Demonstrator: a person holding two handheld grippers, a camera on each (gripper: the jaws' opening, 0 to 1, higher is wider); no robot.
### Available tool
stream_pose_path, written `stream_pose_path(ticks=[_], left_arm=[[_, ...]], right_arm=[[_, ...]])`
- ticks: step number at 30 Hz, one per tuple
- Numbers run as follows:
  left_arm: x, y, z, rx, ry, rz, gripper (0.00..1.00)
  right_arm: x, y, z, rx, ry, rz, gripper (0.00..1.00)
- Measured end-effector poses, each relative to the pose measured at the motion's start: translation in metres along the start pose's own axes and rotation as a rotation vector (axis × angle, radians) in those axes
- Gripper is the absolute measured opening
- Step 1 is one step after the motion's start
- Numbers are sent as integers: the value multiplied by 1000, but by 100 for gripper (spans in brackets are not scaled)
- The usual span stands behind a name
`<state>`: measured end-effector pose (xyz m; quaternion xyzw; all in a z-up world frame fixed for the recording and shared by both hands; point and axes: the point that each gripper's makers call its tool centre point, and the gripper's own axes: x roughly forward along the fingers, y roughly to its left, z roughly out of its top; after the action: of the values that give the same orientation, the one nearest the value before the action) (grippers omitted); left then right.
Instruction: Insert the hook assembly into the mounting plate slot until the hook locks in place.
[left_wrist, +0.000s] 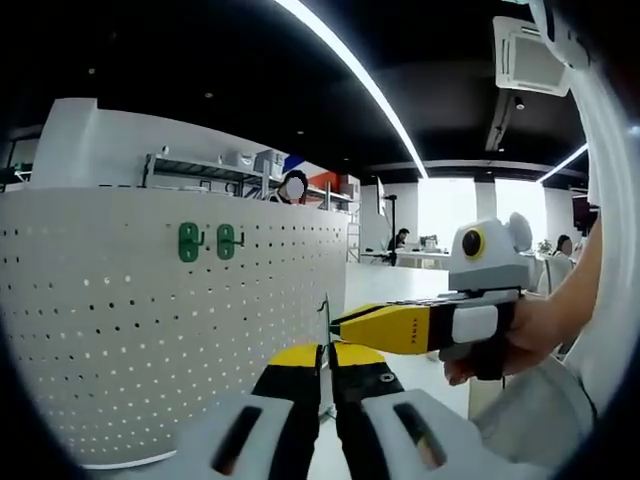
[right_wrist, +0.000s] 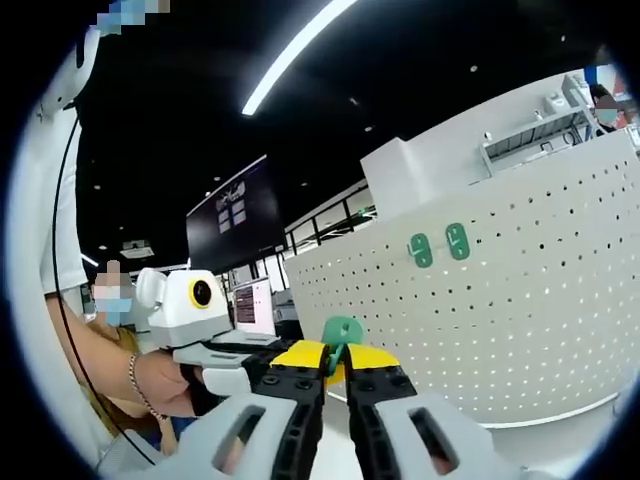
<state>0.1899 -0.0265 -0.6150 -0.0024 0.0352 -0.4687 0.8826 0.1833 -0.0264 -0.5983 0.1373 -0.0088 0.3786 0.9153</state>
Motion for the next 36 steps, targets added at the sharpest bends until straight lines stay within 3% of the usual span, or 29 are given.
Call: stream_pose_path(ticks=[4, 25, 27, 36], left_arm=[[0, 0, -2, 6, 5, 16, 3], [2, 0, -5, 10, 26, 40, 6], [3, 0, -6, 8, 31, 39, 12], [7, 3, -24, 24, 105, 53, 57]], right_arm=[[1, -2, -2, -11, 9, -38, 2], [0, -1, -1, -32, 20, -30, 0], [-1, -2, -1, -38, 23, -34, 0], [0, 0, -2, -39, 32, -24, 0]])
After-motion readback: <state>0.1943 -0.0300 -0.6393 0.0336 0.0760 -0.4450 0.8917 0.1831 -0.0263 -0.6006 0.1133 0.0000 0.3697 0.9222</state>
